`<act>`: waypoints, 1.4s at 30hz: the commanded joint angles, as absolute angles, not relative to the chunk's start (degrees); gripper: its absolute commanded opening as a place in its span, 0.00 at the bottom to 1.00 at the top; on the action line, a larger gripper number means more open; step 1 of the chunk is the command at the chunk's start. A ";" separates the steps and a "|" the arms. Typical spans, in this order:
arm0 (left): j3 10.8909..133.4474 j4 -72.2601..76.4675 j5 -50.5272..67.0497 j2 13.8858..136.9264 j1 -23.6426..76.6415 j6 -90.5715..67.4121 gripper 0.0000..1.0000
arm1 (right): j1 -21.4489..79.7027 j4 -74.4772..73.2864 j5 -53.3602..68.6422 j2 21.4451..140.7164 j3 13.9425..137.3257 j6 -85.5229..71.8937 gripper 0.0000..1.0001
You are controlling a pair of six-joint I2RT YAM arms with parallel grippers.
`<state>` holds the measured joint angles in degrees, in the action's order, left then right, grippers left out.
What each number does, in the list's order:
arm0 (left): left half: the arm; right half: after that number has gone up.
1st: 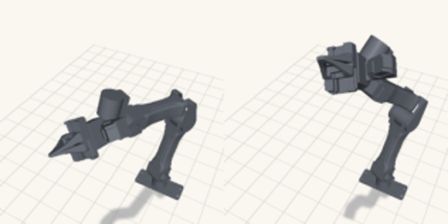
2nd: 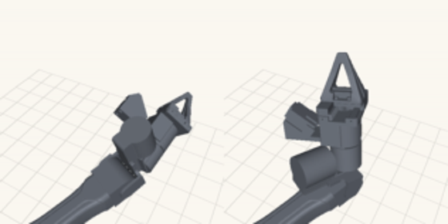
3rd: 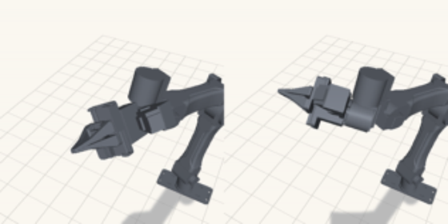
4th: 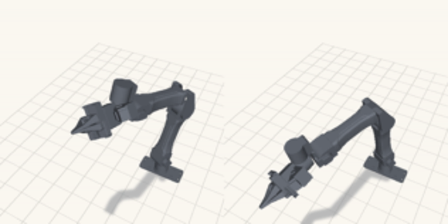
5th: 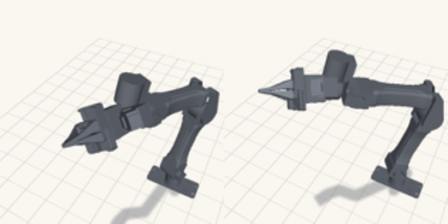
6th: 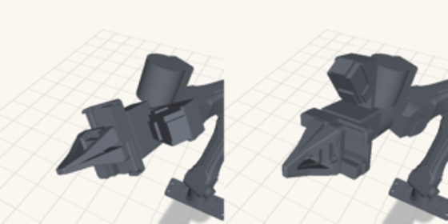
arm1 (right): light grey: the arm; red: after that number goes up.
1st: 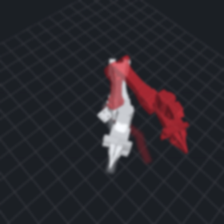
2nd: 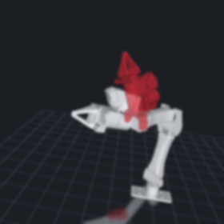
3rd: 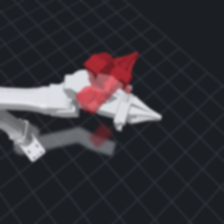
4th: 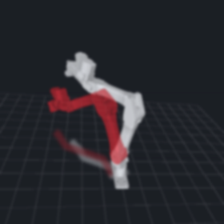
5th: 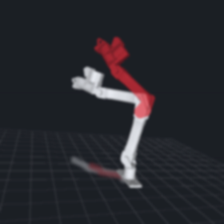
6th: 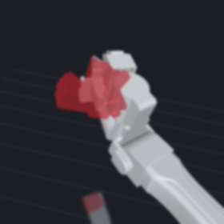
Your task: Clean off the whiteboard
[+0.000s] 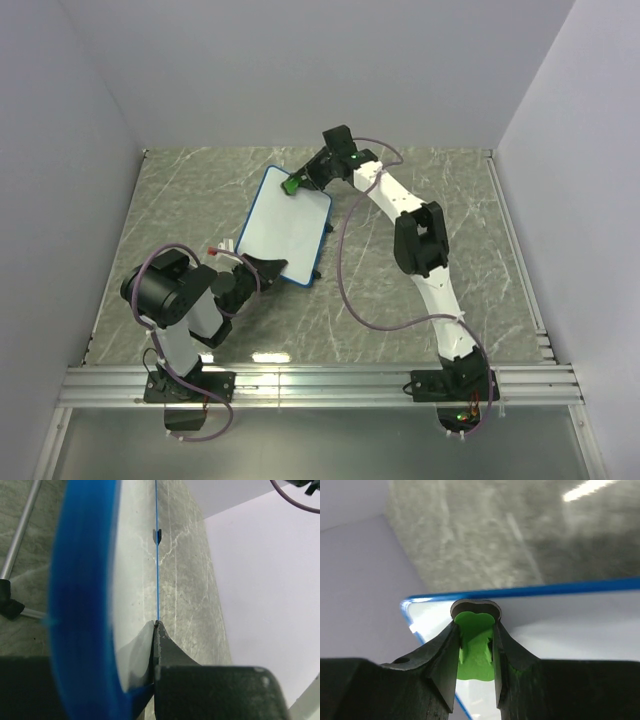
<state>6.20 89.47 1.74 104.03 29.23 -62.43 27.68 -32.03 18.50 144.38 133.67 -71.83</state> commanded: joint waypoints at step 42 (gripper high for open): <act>2.63 51.01 4.39 101.43 31.82 -57.04 0.55 | 23.11 -44.74 -3.34 94.93 82.97 -38.59 1.00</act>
